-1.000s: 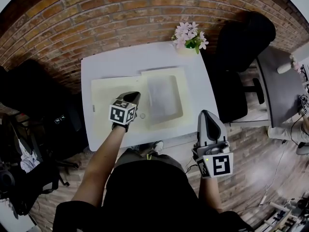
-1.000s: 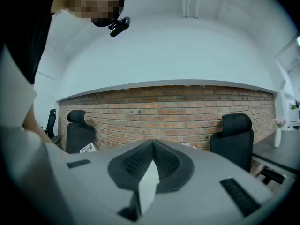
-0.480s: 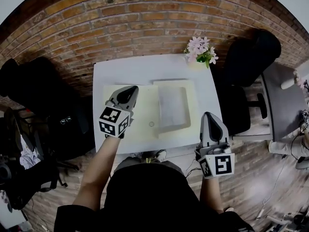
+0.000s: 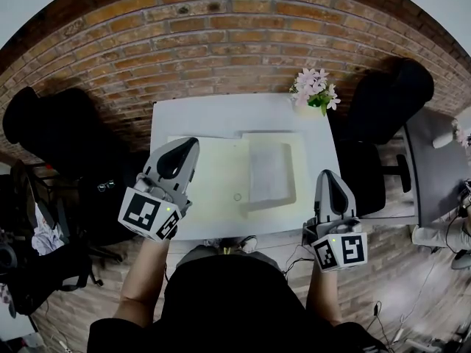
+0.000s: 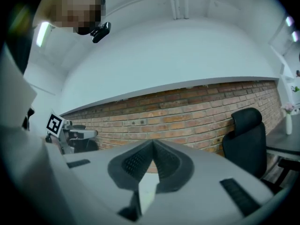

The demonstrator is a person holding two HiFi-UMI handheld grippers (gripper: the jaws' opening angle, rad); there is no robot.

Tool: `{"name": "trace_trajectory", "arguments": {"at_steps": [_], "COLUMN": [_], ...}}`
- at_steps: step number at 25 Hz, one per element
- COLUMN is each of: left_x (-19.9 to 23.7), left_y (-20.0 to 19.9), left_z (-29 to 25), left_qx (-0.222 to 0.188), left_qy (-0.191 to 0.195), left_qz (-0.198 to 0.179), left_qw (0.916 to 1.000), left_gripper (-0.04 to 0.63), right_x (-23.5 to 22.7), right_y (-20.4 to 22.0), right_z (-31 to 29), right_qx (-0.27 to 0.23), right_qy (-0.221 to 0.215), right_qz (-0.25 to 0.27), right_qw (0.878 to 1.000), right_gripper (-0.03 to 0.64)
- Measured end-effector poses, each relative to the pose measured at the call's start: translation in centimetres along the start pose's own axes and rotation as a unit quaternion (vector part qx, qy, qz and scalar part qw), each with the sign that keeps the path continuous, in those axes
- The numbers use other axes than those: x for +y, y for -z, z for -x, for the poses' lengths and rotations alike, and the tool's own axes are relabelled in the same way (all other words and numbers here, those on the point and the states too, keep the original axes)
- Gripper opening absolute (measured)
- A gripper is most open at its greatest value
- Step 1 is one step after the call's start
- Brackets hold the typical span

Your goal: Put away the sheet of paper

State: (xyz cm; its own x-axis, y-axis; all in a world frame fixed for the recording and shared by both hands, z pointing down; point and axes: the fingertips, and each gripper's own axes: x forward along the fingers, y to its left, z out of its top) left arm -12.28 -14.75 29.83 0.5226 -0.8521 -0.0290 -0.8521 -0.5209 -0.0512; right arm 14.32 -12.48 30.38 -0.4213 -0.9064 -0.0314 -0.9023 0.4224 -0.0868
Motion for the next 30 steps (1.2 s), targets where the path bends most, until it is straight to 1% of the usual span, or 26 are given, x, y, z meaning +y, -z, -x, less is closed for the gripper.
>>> {"name": "trace_trajectory", "arguments": {"at_steps": [4,7,11,13,19,23,26,30], "left_x": [0.1,0.3,1.0,1.0,0.3,0.2,-0.1,-0.9], "left_y": [-2.5,-4.1,-4.4,-4.2,-3.7,-2.9,-2.8,-3.0], "left_z": [2.0,3.8,5.9,6.4,5.9,5.6,5.5,4.9], "left_qx": [-0.026,-0.045,-0.054,-0.057,-0.054,-0.048,-0.054,-0.054], "left_qy": [-0.014,-0.034,-0.069,-0.077,-0.064,-0.060,-0.059,-0.046], "left_qz": [-0.021,-0.037,-0.041,-0.040,-0.043,-0.039,-0.035,-0.035], "left_qw": [0.9994,0.9977,0.9953,0.9946,0.9955,0.9963,0.9962,0.9969], "left_gripper": [0.026,0.026,0.026,0.026,0.026,0.026,0.026,0.025], "right_x": [-1.1,-2.1,-3.3,-3.8,-4.7,-4.7,-4.1,-2.9], "right_y": [-0.4,-0.7,-1.2,-1.3,-1.9,-1.5,-0.8,-0.4], "right_z": [0.3,0.8,1.4,1.7,2.4,2.5,2.3,1.7], "right_qx": [-0.004,-0.002,-0.002,-0.001,-0.003,0.002,0.012,0.019], "right_qy": [0.011,0.024,0.042,0.050,0.065,0.063,0.055,0.031], "right_qz": [0.001,0.005,0.011,0.015,0.021,0.024,0.024,0.028], "right_qw": [1.000,1.000,0.999,0.999,0.998,0.998,0.998,0.999], "right_gripper": [0.014,0.014,0.014,0.014,0.014,0.014,0.014,0.014]}}
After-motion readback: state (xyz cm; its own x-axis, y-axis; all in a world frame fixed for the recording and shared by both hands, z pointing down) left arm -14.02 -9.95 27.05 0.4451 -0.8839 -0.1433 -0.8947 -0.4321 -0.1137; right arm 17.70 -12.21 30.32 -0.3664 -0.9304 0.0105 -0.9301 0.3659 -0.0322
